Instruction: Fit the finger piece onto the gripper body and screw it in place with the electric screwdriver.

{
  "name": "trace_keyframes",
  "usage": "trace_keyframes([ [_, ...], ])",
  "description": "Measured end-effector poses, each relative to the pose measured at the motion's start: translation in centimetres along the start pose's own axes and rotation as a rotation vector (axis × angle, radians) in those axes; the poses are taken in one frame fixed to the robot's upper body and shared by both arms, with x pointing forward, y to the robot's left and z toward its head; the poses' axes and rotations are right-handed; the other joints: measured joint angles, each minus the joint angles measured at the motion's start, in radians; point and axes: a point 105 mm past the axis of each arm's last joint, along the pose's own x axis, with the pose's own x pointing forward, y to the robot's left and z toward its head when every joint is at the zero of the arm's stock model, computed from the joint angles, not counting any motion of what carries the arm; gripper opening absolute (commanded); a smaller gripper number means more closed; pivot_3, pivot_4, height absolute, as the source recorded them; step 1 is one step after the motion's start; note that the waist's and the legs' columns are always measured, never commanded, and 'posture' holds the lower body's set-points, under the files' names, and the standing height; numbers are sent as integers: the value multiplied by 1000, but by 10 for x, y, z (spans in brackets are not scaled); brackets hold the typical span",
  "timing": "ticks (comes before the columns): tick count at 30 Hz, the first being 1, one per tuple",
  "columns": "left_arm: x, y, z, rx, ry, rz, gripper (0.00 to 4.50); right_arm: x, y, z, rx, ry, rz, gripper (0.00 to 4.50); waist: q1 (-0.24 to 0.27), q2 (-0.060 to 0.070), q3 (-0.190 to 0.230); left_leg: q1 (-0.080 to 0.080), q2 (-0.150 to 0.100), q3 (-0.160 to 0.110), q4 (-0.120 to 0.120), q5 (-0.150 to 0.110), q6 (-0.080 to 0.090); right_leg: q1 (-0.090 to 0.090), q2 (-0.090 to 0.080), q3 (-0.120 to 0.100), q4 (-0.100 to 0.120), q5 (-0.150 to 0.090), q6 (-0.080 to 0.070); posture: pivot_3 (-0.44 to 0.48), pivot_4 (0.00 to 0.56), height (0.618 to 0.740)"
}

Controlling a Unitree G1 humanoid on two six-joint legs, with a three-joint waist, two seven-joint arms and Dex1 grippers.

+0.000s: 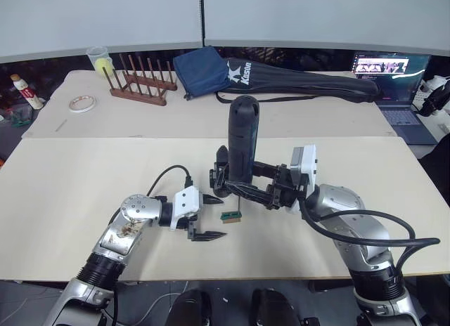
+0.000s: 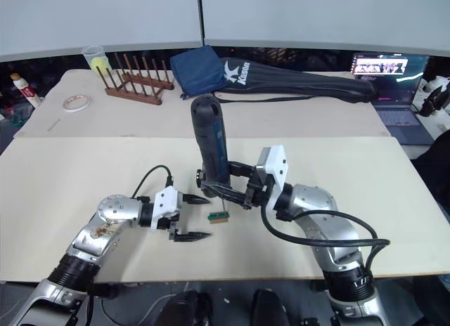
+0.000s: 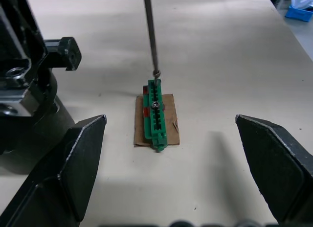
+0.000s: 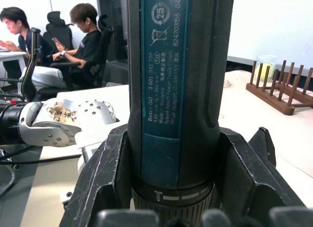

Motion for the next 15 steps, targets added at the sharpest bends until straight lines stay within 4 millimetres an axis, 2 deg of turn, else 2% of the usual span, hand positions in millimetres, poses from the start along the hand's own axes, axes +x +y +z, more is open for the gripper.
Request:
trace_keyframes([
  [7,-6,-1,3,-32,-13,22,4500,-3,0,8,19,-6,18,1929,-4,0,0,0,0,0,0,0,0,0,0,0,0,0,0,0,150,740],
  [15,-19,-2,10,-53,-26,62,4500,3,-1,39,-16,-33,87,1929,-5,0,0,0,0,0,0,0,1,0,0,0,0,0,0,0,150,740],
])
